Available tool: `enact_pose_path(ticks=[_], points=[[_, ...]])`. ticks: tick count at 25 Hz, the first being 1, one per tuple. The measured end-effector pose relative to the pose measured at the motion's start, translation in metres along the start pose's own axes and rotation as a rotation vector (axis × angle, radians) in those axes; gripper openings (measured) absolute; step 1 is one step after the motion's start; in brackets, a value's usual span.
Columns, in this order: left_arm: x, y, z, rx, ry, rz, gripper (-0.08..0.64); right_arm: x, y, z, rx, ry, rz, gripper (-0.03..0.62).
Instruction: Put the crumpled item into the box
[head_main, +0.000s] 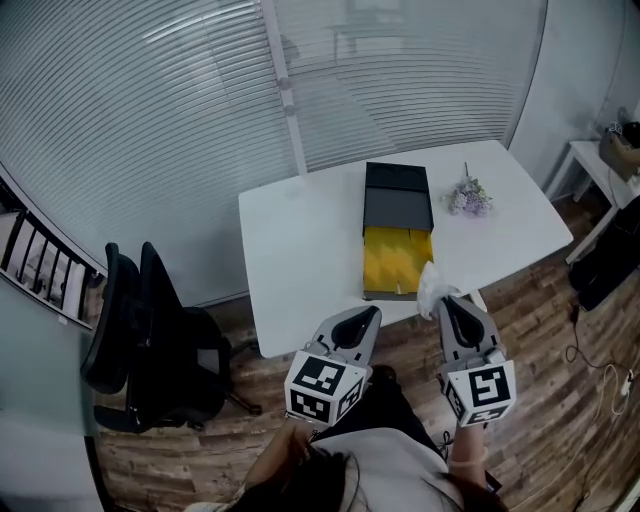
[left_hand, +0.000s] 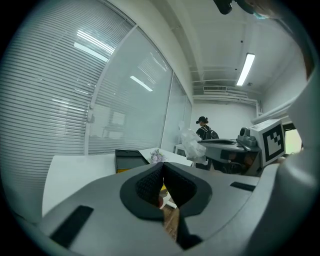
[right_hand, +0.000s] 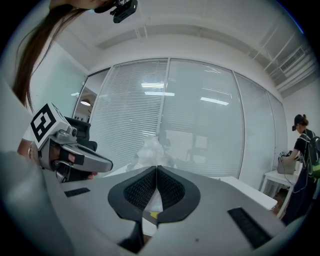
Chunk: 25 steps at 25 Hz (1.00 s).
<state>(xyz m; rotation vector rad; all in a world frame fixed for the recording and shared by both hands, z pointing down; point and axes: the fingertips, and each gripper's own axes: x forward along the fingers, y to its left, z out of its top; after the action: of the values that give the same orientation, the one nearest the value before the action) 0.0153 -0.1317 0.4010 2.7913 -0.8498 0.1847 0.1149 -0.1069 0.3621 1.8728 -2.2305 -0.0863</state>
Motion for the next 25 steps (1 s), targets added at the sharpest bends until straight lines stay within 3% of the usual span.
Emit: enact_pose_path(ticks=[25], points=[[0.083,0.055,0.022,-0.023,-0.001,0.074,0.018,0.100,-0.048,-0.026,-0.051,0.086,0.098,0.029]])
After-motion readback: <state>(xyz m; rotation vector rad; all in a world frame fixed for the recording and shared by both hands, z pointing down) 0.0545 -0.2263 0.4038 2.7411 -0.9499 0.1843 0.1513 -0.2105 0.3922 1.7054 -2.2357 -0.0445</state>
